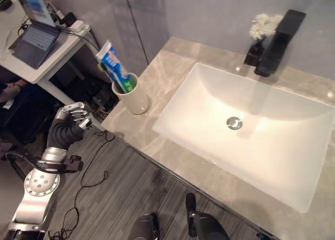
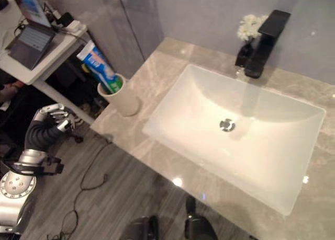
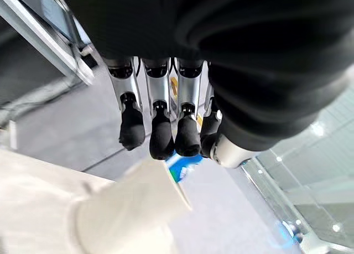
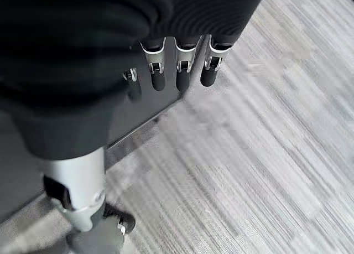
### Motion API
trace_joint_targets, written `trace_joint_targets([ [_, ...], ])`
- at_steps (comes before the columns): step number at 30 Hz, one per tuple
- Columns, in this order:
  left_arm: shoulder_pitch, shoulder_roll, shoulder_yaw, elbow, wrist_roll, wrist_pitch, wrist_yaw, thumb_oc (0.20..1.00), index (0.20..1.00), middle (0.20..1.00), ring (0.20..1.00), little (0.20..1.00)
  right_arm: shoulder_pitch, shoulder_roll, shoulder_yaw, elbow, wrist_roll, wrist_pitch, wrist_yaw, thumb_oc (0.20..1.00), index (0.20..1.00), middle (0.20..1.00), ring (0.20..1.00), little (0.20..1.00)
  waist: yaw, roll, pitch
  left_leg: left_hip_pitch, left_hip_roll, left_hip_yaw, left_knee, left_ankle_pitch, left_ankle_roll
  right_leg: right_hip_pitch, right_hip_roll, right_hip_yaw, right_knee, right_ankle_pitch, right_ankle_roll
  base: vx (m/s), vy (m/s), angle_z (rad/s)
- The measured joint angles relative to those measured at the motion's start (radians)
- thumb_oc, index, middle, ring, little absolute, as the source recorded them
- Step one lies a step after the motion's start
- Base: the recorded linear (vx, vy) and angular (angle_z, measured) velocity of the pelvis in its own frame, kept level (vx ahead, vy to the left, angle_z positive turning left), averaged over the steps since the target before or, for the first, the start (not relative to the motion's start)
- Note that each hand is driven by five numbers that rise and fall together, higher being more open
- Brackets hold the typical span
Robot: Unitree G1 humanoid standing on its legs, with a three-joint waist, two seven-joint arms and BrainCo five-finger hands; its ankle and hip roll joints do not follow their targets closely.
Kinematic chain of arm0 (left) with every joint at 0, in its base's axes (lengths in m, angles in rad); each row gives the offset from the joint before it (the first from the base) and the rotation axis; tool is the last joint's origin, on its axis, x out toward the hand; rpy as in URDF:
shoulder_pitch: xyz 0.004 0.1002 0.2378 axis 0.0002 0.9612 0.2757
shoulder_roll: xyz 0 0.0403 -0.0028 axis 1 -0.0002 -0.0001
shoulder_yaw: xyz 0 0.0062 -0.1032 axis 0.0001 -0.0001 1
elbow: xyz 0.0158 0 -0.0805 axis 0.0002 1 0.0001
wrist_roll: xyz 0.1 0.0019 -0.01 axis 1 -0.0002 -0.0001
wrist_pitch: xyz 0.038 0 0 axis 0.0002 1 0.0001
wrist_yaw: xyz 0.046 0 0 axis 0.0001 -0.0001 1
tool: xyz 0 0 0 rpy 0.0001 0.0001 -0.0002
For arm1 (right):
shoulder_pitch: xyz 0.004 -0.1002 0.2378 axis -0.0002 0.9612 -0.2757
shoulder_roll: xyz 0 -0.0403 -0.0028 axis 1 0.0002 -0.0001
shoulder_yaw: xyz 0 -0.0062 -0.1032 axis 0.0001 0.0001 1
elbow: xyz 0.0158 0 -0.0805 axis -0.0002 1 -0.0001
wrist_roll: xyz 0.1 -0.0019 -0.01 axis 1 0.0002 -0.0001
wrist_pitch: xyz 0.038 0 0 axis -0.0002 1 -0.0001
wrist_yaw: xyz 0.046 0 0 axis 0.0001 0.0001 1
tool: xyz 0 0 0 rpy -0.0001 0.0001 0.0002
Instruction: Put brush and paste in cup on sink, flatten towel.
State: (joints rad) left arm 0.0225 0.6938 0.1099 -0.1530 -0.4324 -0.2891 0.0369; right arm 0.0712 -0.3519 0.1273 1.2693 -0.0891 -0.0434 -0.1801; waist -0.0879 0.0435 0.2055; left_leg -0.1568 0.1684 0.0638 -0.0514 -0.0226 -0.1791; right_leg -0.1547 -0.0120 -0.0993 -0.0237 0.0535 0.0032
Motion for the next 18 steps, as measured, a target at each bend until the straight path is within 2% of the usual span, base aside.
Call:
trace_joint_targets([
  [1,-0.002,0.002,0.0,0.014,0.0,-0.001,0.001,0.2,0.2,0.2,0.2,0.2,-0.009,-0.001,0.004,0.01,0.0,0.002,0.0,1.0,1.0,1.0,1.0,1.0,0.005,-0.001,0.001,-0.001,-0.002,-0.049,-0.047,0.028,-0.008,0.004,0.006,0.013,-0.012,0.0,0.032,0.24,0.151,-0.61],
  [2,0.004,0.003,0.001,0.023,0.0,0.001,0.006,0.2,0.2,0.2,0.2,0.2,-0.004,-0.003,0.004,0.003,0.0,0.001,-0.001,1.0,1.0,1.0,1.0,1.0,0.011,-0.002,0.002,-0.001,-0.006,-0.094,-0.028,0.06,-0.006,0.017,0.019,0.029,-0.016,0.002,0.024,0.29,0.219,-0.68],
  [3,0.014,0.003,0.002,0.019,0.0,0.0,0.008,0.2,0.2,0.2,0.2,0.2,-0.002,-0.005,0.004,0.005,0.0,0.004,0.0,1.0,1.0,1.0,1.0,1.0,0.013,0.002,0.001,0.003,-0.013,-0.122,-0.009,0.06,-0.007,0.03,0.035,0.047,-0.017,0.002,0.019,0.27,0.271,-0.91],
  [4,0.044,0.004,0.003,0.01,0.0,-0.001,0.006,0.2,0.2,0.2,0.2,0.2,0.007,-0.012,0.003,0.003,0.0,0.003,-0.002,1.0,1.0,1.0,1.0,1.0,0.021,0.013,-0.008,0.026,-0.021,-0.12,-0.005,0.06,-0.006,0.055,0.057,0.065,-0.03,0.002,0.013,0.15,0.219,-0.68],
  [7,0.082,0.025,0.002,-0.014,-0.001,0.0,-0.005,0.2,0.2,0.2,0.2,0.2,0.025,-0.039,0.003,-0.027,-0.001,0.002,-0.012,1.0,1.0,1.0,1.0,1.0,0.011,0.031,-0.021,0.024,-0.067,-0.105,-0.006,0.08,0.022,0.071,0.072,0.085,-0.061,0.016,-0.033,0.07,0.142,-0.39],
  [8,0.09,0.031,0.002,-0.027,-0.001,0.0,-0.008,0.2,0.2,0.2,0.2,0.2,0.024,-0.048,0.002,-0.034,-0.001,0.002,-0.012,1.0,1.0,1.0,1.0,1.0,0.017,0.033,-0.021,0.025,-0.074,-0.104,-0.004,0.088,0.033,0.066,0.072,0.093,-0.062,0.019,-0.04,0.01,0.236,-0.41],
  [9,0.104,0.04,0.002,-0.043,-0.003,0.0,-0.018,0.2,0.2,0.2,0.2,0.2,0.02,-0.065,0.025,-0.049,-0.004,0.007,-0.011,1.0,1.0,1.0,1.0,1.0,0.029,0.04,-0.025,0.035,-0.074,-0.072,-0.021,0.092,0.039,0.052,0.069,0.116,-0.062,0.03,-0.038,-0.02,0.211,-0.42],
  [11,0.107,0.044,0.002,-0.052,-0.021,0.0,-0.02,0.2,0.2,0.2,0.2,0.2,0.011,-0.082,0.042,-0.075,-0.006,0.006,-0.011,1.0,1.0,1.0,1.0,1.0,0.046,0.059,-0.029,0.035,-0.069,-0.054,-0.032,0.104,0.063,0.02,0.063,0.126,-0.062,0.037,-0.03,-0.01,0.117,-0.3],
  [12,0.106,0.044,0.002,-0.059,-0.032,0.0,-0.02,0.2,0.2,0.2,0.2,0.2,-0.005,-0.09,0.056,-0.083,-0.011,0.006,-0.011,1.0,1.0,1.0,1.0,1.0,0.049,0.069,-0.023,0.026,-0.076,-0.055,-0.042,0.089,0.085,0.005,0.056,0.128,-0.062,0.041,-0.017,-0.01,0.075,-0.08],
  [13,0.098,0.044,0.002,-0.059,-0.034,0.001,-0.02,0.2,0.2,0.2,0.2,0.2,-0.017,-0.083,0.057,-0.085,-0.023,0.005,-0.011,1.0,1.0,1.0,1.0,1.0,0.05,0.065,-0.022,0.017,-0.094,-0.055,-0.042,0.096,0.095,-0.003,0.039,0.131,-0.062,0.042,0.0,-0.01,0.102,0.05],
  [15,0.1,0.044,0.0,-0.07,-0.042,0.002,-0.021,0.2,0.2,0.2,0.2,0.2,-0.038,-0.067,0.074,-0.089,-0.04,0.003,-0.01,1.0,1.0,1.0,1.0,1.0,0.066,0.06,-0.023,0.017,-0.14,-0.058,-0.042,0.096,0.103,0.002,-0.011,0.132,-0.063,0.033,0.039,0.0,0.082,0.15],
  [18,0.116,0.045,-0.005,-0.097,-0.072,0.002,-0.032,0.2,0.2,0.2,0.2,0.2,-0.051,-0.055,0.1,-0.088,-0.046,0.0,-0.007,1.0,1.0,1.0,1.0,1.0,0.082,0.06,-0.023,0.015,-0.171,-0.066,-0.042,0.095,0.105,0.004,-0.043,0.129,-0.067,0.028,0.068,-0.03,0.04,0.16],
])
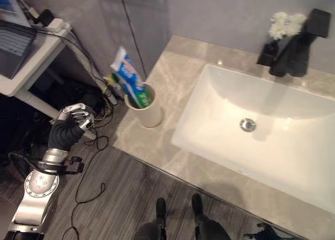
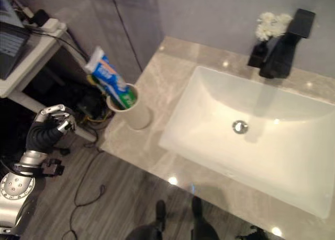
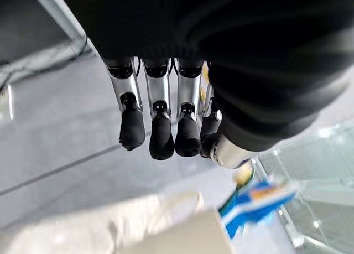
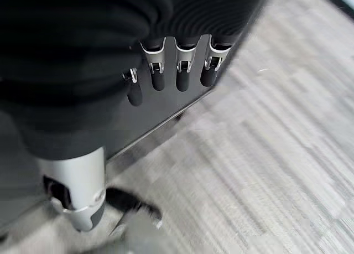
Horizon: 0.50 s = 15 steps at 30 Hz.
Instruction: Put brush and paste in cup on sink, flatten towel.
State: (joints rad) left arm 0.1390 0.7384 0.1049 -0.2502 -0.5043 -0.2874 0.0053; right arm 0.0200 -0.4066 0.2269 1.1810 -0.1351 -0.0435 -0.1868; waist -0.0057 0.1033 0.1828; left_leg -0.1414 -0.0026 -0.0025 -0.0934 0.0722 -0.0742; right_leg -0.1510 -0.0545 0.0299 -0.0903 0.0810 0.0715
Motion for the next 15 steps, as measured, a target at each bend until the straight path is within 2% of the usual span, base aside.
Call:
trace_joint_targets([
  [1,0.028,-0.006,-0.023,-0.016,-0.03,0.002,-0.019,0.2,0.2,0.2,0.2,0.2,-0.018,0.01,0.022,-0.003,-0.011,0.003,-0.001,1.0,1.0,1.0,1.0,1.0,0.015,0.002,0.0,0.004,-0.016,-0.015,0.0,0.001,0.001,0.011,-0.016,-0.013,0.003,0.002,0.008,-0.04,0.04,0.25],
  [6,0.099,0.009,-0.086,-0.05,-0.049,0.012,-0.065,0.2,0.2,0.2,0.2,0.2,-0.042,0.028,0.052,-0.012,-0.037,0.003,0.001,1.0,1.0,1.0,1.0,1.0,0.038,-0.001,0.002,-0.005,-0.031,-0.018,-0.001,-0.002,0.0,0.005,-0.031,-0.014,0.002,0.005,0.02,-0.08,0.022,0.06],
  [9,0.099,0.018,-0.132,-0.06,-0.085,0.016,-0.09,0.2,0.2,0.2,0.2,0.2,-0.071,0.024,0.093,-0.039,-0.038,0.004,-0.004,1.0,1.0,1.0,1.0,1.0,0.04,0.002,0.0,-0.053,-0.03,-0.013,-0.004,0.007,0.019,-0.045,-0.029,-0.014,0.003,0.017,0.025,-0.08,0.005,-0.01],
  [12,0.078,0.04,-0.194,-0.048,-0.085,0.039,-0.101,0.2,0.2,0.2,0.2,0.2,-0.107,0.027,0.127,-0.045,-0.04,0.002,-0.004,1.0,1.0,1.0,1.0,1.0,0.037,0.012,0.006,-0.079,-0.029,-0.012,-0.001,0.018,0.023,-0.071,-0.028,-0.013,0.003,0.028,0.022,-0.03,-0.012,-0.01],
  [15,0.079,0.042,-0.203,-0.043,-0.085,0.049,-0.109,0.2,0.2,0.2,0.2,0.2,-0.115,0.034,0.13,-0.053,-0.047,0.002,-0.005,1.0,1.0,1.0,1.0,1.0,0.034,0.021,0.01,-0.079,-0.026,-0.011,0.0,0.019,0.023,-0.072,-0.025,-0.012,0.002,0.028,0.022,-0.01,-0.024,-0.01],
])
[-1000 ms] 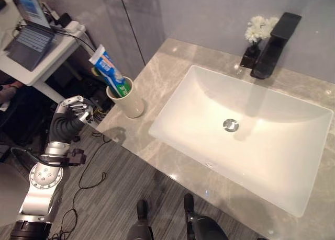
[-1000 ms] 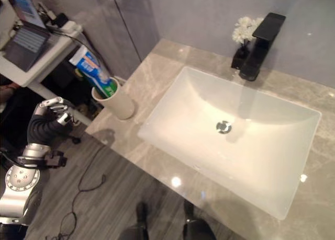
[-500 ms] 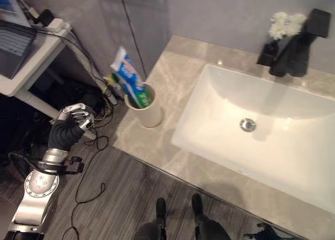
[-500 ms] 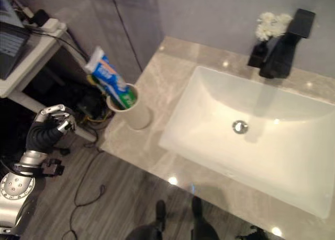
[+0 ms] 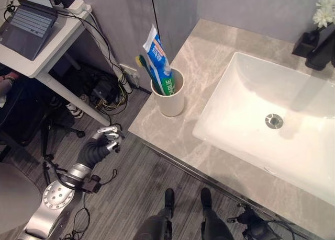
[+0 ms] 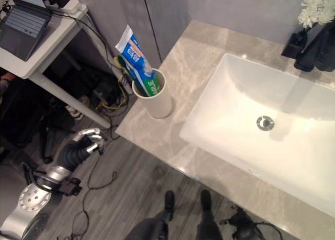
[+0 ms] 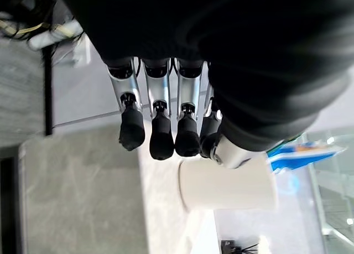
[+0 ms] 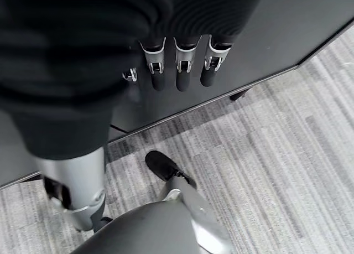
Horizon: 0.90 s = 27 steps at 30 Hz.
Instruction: Put brush and paste in cup on sink, flatten towel.
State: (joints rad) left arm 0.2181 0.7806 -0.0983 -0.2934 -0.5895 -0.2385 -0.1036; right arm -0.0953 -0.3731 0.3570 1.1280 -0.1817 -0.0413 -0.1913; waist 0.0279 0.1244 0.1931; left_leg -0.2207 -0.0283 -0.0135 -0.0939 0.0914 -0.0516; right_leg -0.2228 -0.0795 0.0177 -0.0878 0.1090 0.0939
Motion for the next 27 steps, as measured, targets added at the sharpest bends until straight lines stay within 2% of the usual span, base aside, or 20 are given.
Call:
trace_joint_targets([
  [10,-0.047,0.0,-0.034,0.01,0.025,0.002,0.01,0.2,0.2,0.2,0.2,0.2,-0.026,0.0,0.022,-0.013,-0.001,-0.005,-0.004,1.0,1.0,1.0,1.0,1.0,-0.014,0.024,0.016,-0.02,0.012,0.021,0.0,0.002,-0.001,-0.028,0.012,0.019,0.0,0.006,-0.006,-0.01,-0.029,-0.06],
  [20,-0.1,0.0,-0.034,0.015,0.05,0.001,0.015,0.2,0.2,0.2,0.2,0.2,-0.036,-0.004,0.02,0.012,-0.001,-0.004,-0.006,1.0,1.0,1.0,1.0,1.0,-0.026,0.017,0.023,-0.027,0.017,0.045,0.0,0.006,0.003,-0.046,0.017,0.036,0.0,0.006,-0.006,0.01,-0.029,-0.05],
  [27,-0.134,-0.002,-0.031,0.006,0.05,-0.009,0.043,0.2,0.2,0.2,0.2,0.2,-0.073,-0.004,-0.002,0.03,0.01,-0.003,-0.027,1.0,1.0,1.0,1.0,1.0,-0.04,0.007,0.029,-0.051,0.024,0.085,0.0,0.001,-0.002,-0.089,0.027,0.085,0.0,0.018,0.0,0.01,-0.026,-0.18],
])
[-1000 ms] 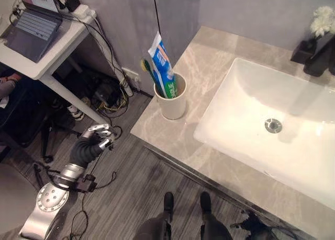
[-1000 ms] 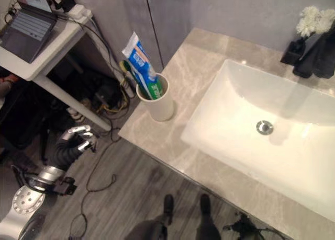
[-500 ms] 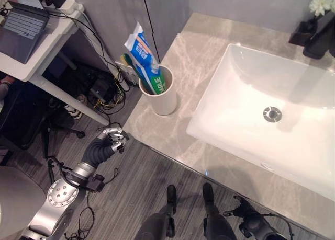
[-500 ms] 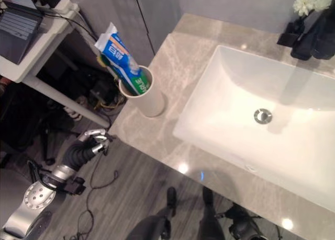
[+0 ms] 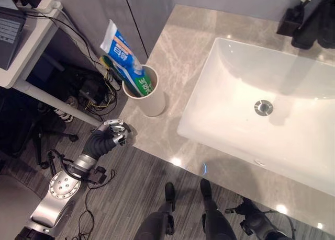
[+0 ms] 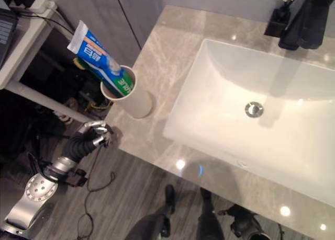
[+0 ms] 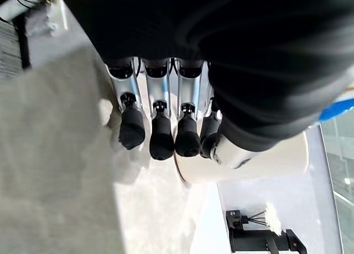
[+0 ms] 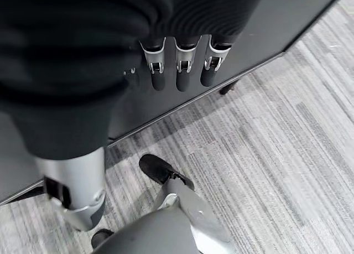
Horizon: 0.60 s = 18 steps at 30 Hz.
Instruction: Put brush and paste in cup on sink, flatten towel.
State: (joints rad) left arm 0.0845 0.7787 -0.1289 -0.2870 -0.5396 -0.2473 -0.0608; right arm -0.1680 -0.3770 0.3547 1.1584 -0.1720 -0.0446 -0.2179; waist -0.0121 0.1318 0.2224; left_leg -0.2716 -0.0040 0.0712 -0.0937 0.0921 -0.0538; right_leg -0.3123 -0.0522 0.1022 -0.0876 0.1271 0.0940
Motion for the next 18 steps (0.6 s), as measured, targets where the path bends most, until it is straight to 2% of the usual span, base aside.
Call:
trace_joint_targets([
  [10,-0.042,-0.001,-0.013,-0.006,0.0,-0.001,0.0,0.2,0.2,0.2,0.2,0.2,-0.006,0.002,0.001,0.004,0.001,0.0,0.0,1.0,1.0,1.0,1.0,1.0,-0.005,-0.002,0.002,-0.009,0.015,0.011,0.0,0.003,0.004,-0.015,0.015,0.003,0.0,0.009,-0.012,0.01,-0.007,-0.04],
  [18,-0.076,-0.032,-0.012,-0.006,0.004,-0.003,0.017,0.2,0.2,0.2,0.2,0.2,-0.012,0.004,0.001,0.0,0.002,-0.001,-0.004,1.0,1.0,1.0,1.0,1.0,-0.009,-0.021,0.013,-0.011,0.017,0.024,0.0,0.003,0.004,-0.022,0.019,0.023,0.0,0.01,-0.012,0.0,-0.008,-0.04],
])
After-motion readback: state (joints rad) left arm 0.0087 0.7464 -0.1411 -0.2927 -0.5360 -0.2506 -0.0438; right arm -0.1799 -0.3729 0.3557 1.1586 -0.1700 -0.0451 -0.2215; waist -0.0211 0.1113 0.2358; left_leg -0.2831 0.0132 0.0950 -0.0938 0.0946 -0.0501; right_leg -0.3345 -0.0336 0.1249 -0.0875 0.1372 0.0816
